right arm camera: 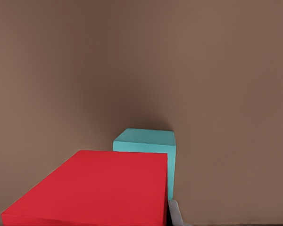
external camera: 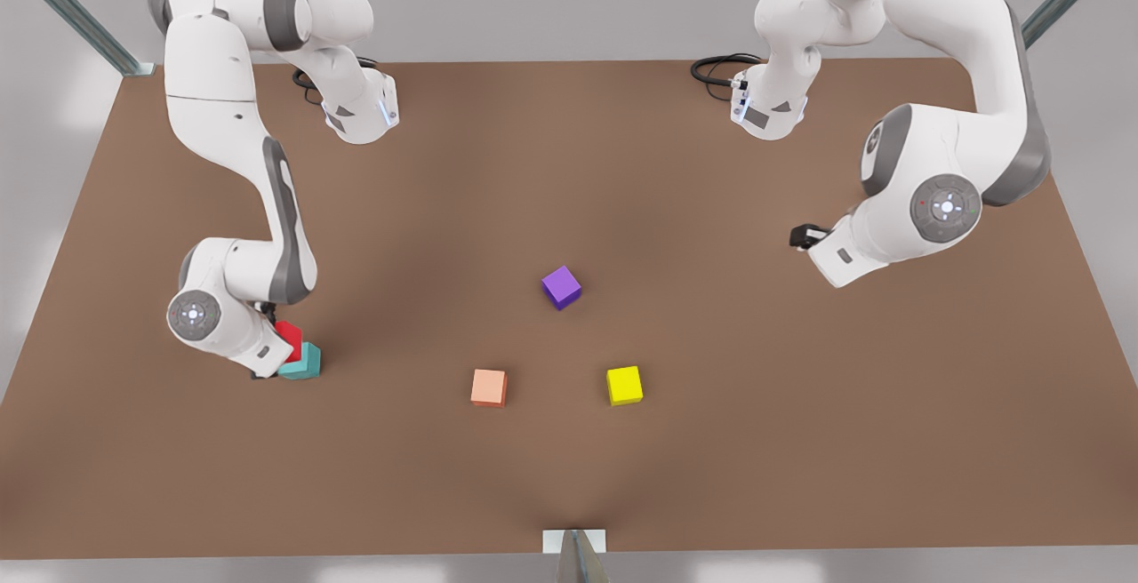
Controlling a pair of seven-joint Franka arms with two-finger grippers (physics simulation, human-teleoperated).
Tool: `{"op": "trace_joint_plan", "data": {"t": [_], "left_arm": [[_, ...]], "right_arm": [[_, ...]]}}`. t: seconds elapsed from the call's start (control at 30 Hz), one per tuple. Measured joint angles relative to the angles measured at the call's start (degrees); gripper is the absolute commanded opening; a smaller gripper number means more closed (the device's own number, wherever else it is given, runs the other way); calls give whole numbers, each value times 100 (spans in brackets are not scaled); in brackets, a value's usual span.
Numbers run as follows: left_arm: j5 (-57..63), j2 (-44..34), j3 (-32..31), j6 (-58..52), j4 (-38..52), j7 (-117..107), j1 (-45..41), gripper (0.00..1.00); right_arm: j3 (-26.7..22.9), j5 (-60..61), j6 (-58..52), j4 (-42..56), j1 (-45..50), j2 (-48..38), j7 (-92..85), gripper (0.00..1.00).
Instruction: Pick up red wooden cube and pass to hand red wooden cube and place in blue wooden cube
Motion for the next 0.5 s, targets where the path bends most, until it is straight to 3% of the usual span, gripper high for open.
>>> {"op": "trace_joint_plan", "data": {"t": [0.5], "left_arm": [[-136,106,-15,-288,7,-350,-82,100]], "right_arm": [[12,30,916,-323,-53,188,917,49]]}}
